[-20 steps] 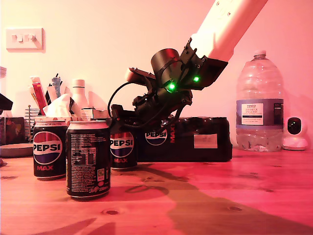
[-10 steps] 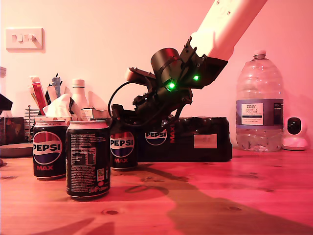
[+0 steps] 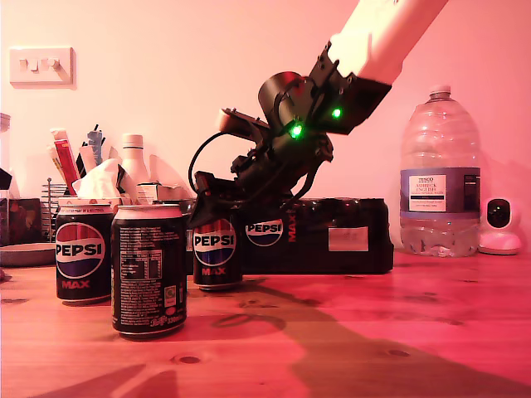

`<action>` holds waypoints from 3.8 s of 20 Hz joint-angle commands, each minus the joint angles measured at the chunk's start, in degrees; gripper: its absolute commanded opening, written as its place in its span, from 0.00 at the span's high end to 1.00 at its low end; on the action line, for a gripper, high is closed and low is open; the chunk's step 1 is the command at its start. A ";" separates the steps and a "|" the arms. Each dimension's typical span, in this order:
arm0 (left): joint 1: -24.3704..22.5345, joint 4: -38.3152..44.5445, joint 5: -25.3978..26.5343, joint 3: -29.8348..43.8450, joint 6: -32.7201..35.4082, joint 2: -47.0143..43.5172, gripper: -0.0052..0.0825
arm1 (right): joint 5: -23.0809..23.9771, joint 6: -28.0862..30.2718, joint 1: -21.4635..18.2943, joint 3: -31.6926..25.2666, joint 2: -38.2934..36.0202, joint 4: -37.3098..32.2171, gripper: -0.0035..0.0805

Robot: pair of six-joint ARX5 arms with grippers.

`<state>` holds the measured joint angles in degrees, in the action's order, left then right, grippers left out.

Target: Stack up the Pepsi cans on top of each other

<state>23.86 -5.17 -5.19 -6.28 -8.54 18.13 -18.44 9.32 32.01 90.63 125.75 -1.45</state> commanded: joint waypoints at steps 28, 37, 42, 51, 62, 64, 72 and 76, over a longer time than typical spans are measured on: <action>-1.01 0.74 4.96 0.61 3.23 0.24 0.73 | -2.78 0.70 0.61 -0.13 -13.99 8.33 0.58; -4.15 5.66 4.04 1.84 4.07 0.28 0.73 | -3.45 3.15 1.11 -0.61 -17.99 11.10 0.58; -7.06 9.62 1.51 4.22 4.20 0.31 0.72 | -3.48 4.24 1.46 -1.31 -22.45 11.63 0.58; -13.05 22.36 1.90 4.24 10.16 12.26 0.33 | -1.97 4.24 4.17 -8.90 -32.33 12.98 0.58; -15.56 44.41 -0.04 4.24 10.08 36.02 0.15 | 1.01 3.85 10.03 -9.31 -35.41 19.39 0.58; -16.61 50.90 -2.10 4.22 10.08 41.27 0.15 | 0.96 3.80 11.15 -9.31 -35.60 19.45 0.58; -21.73 67.60 -7.32 1.49 10.08 60.02 0.15 | -0.59 2.47 13.03 -9.33 -35.71 17.11 0.58; -22.36 74.07 -9.11 -1.40 10.08 69.70 0.15 | -0.61 2.23 13.03 -11.15 -35.69 13.05 0.58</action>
<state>1.72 67.83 -13.91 -7.49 1.30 86.30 -18.70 11.84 44.71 80.36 91.42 14.26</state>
